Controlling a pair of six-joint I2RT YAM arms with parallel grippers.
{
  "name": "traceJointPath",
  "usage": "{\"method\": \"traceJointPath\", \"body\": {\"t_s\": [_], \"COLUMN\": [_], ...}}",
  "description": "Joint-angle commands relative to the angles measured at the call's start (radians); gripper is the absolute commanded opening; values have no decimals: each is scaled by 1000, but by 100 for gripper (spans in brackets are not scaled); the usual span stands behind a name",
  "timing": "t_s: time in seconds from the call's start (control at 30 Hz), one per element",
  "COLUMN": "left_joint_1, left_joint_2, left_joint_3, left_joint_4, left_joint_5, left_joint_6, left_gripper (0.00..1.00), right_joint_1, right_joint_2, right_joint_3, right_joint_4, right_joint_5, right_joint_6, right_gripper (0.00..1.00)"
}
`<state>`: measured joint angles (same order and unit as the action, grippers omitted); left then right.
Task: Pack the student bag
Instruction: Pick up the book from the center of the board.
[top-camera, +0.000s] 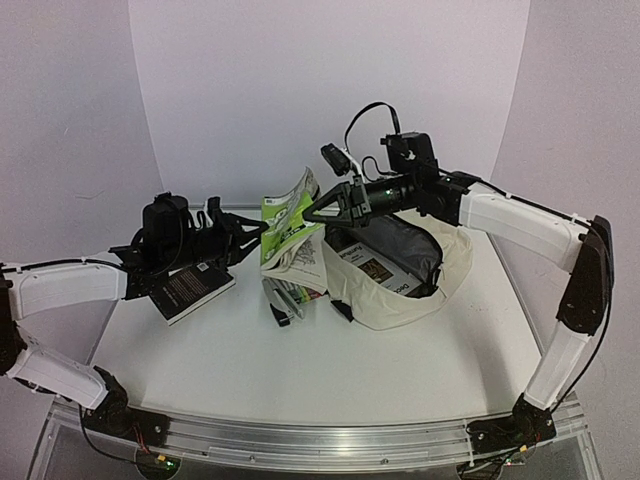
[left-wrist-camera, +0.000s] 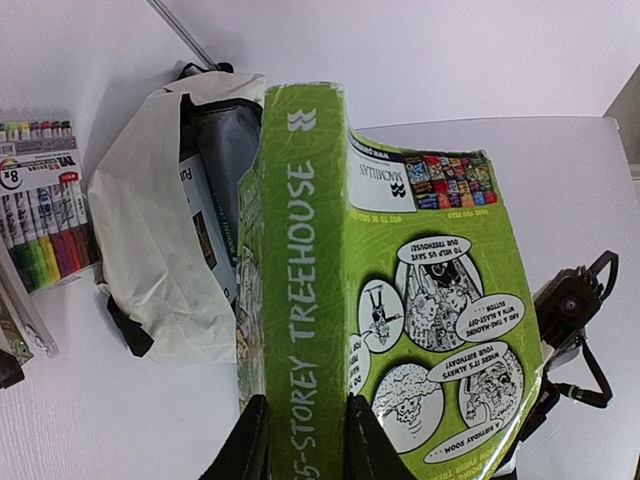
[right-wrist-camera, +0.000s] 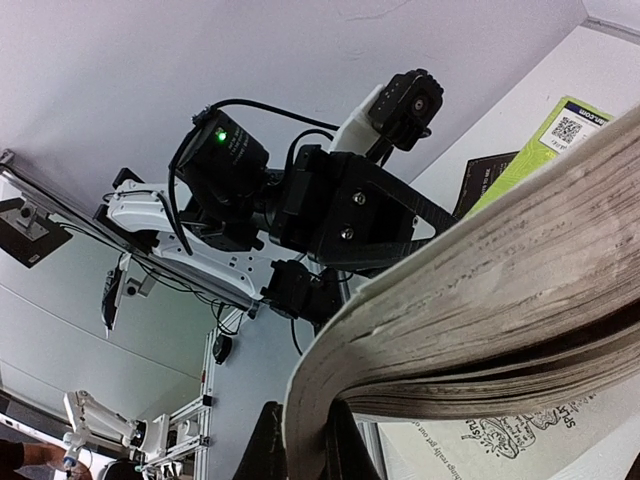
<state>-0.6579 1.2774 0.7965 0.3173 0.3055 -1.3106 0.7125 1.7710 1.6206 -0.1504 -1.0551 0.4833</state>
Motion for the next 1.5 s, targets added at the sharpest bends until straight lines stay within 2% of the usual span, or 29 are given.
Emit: {"method": "traceJointPath", "body": {"t_s": [0.0,0.1,0.13,0.33,0.4,0.53,0.67,0.73,0.9,1.13,1.2,1.27,1.33,1.4,1.47], "left_joint_1": [-15,-15,-15,-14,-14,-19,-20,-21,-20,-21,-19,-17,-17,-17,-20], "left_joint_2": [31,64,75,129,150,196,221,227,229,211,203,192,184,179,179], "left_joint_3": [63,68,64,11,17,57,79,85,86,122,139,165,204,240,296], "left_joint_4": [124,137,144,275,316,382,454,478,525,459,418,360,274,198,94], "left_joint_5": [115,154,167,192,218,262,285,292,298,315,315,309,296,273,253], "left_joint_6": [4,-13,-27,-115,-131,-149,-169,-174,-189,-139,-112,-84,-54,-17,57], "left_gripper": [26,59,67,97,100,100,91,83,55,26,17,9,2,0,0], "right_joint_1": [-29,-33,-32,-33,-33,-33,-33,-33,-35,-57,-75,-100,-124,-139,-146], "right_joint_2": [-49,-41,-38,-25,-25,-19,-24,-29,-51,-62,-67,-76,-90,-106,-130], "right_joint_3": [-15,25,41,117,123,108,69,39,-37,-90,-101,-109,-111,-107,-101], "right_joint_4": [91,94,96,94,95,96,94,93,86,65,38,-9,-76,-150,-197], "right_joint_5": [7,-9,-13,-9,-13,-24,-28,-26,-18,2,21,59,133,215,326], "right_joint_6": [-29,-6,2,13,17,25,22,12,-23,-53,-77,-110,-167,-247,-310], "right_gripper": [0,0,0,0,0,0,0,0,0,1,15,38,66,85,97]}}
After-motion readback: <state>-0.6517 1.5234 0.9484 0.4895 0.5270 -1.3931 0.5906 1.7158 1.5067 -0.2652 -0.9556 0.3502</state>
